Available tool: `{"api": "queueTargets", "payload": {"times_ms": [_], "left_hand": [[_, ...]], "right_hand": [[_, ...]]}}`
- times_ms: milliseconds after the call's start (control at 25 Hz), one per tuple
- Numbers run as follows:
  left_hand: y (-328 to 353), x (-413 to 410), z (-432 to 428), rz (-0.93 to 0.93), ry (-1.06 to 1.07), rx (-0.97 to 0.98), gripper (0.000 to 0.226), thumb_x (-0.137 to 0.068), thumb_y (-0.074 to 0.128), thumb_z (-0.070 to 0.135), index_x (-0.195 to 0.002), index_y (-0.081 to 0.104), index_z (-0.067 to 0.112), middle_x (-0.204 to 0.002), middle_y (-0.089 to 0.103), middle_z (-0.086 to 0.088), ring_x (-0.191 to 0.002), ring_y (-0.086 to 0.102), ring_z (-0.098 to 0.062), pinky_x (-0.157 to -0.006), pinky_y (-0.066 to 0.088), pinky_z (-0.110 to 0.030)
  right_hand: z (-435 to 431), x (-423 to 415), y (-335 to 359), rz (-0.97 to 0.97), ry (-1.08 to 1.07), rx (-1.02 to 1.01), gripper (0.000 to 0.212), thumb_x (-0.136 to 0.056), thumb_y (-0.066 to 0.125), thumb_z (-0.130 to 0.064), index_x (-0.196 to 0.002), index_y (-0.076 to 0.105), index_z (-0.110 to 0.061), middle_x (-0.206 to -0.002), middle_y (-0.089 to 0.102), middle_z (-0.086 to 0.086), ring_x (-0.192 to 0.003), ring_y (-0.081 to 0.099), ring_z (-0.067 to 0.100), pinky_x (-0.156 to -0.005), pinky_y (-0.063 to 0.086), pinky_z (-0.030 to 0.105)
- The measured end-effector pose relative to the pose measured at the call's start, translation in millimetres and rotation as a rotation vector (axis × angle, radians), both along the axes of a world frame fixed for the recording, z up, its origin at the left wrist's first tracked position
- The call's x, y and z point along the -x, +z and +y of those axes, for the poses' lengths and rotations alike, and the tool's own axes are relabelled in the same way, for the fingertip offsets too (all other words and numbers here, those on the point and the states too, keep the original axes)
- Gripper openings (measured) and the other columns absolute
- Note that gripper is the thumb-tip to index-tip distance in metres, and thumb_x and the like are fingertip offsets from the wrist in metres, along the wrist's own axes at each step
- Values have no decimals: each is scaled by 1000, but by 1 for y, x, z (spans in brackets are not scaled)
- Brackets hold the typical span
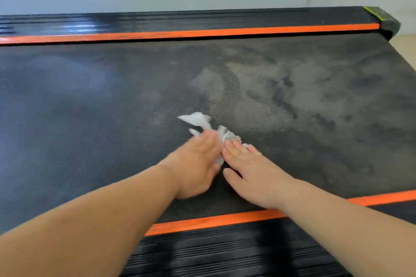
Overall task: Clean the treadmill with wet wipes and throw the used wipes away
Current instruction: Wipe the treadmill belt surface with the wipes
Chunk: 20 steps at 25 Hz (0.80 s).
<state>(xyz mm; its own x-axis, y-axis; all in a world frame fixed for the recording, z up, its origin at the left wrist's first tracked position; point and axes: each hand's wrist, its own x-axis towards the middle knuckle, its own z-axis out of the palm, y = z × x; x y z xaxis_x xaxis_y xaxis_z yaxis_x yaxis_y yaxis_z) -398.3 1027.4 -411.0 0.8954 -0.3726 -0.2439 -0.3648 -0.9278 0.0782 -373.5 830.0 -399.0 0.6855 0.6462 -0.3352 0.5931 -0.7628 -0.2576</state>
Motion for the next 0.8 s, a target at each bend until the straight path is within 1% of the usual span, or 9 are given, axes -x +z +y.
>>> {"api": "queueTargets", "payload": {"times_ms": [80,160,240,320,440,560,600,680,800], "left_hand": [[0,-7,2,36,-45,-52,76,-100,2,48,-162,3,4,-170,2,-16,-158,-4,-28,-127,2,-42],[-1,-20,23,76,148,-140,69,-108,12,43,-160,-5,2,-169,-6,-17,-157,-8,-30,-127,-4,-41],[4,-26,41,119,414,-123,70,-108,17,42,-159,-10,2,-168,-13,-17,-156,-12,-31,-127,-4,-42],[6,-30,39,107,446,-79,73,-105,11,46,-160,-6,1,-168,-9,-18,-156,-10,-31,-127,-1,-43],[5,-36,9,57,88,3,76,-100,0,45,-160,4,0,-168,5,-18,-156,0,-30,-125,2,-41],[3,-57,15,103,79,-66,67,-109,17,40,-162,-4,5,-170,-7,-13,-157,-10,-25,-127,-3,-39],[2,-61,26,111,192,-95,68,-109,17,41,-160,-6,3,-169,-9,-15,-156,-12,-27,-127,-4,-40],[5,-63,44,164,436,-120,71,-108,16,45,-160,-10,4,-168,-15,-16,-156,-14,-28,-125,-5,-41],[9,-60,33,88,302,-139,70,-108,14,44,-160,0,0,-167,-1,-22,-155,-2,-32,-126,-2,-42]], "right_hand": [[-10,-15,-5,-69,11,33,81,-90,3,-52,-159,26,-17,-170,15,-3,-155,16,17,-124,9,36],[-33,-36,-18,-197,-219,87,81,-87,1,-57,-148,38,-18,-159,31,2,-145,33,24,-118,24,42],[-60,-51,-29,-190,-492,217,89,-86,-2,-63,-153,33,-16,-161,25,6,-150,24,25,-120,23,45],[-63,-53,-33,-145,-600,256,89,-89,2,-65,-157,25,-12,-166,17,9,-154,13,26,-123,17,46],[-26,-43,-23,-208,-302,51,82,-92,10,-62,-145,44,-10,-155,36,8,-148,28,28,-118,26,45],[2,-38,-14,-74,-15,7,79,-96,4,-60,-161,24,-20,-171,10,0,-157,6,18,-127,7,40],[4,-44,-15,-61,-40,28,72,-99,5,-59,-163,15,-25,-171,1,-5,-157,-3,12,-127,1,40],[-1,-61,-23,-102,-194,48,68,-102,7,-55,-162,13,-26,-170,2,-6,-156,-4,10,-127,1,41],[1,-85,-34,-94,-480,126,78,-98,2,-58,-163,8,-15,-170,1,4,-156,-3,19,-126,4,45]]}}
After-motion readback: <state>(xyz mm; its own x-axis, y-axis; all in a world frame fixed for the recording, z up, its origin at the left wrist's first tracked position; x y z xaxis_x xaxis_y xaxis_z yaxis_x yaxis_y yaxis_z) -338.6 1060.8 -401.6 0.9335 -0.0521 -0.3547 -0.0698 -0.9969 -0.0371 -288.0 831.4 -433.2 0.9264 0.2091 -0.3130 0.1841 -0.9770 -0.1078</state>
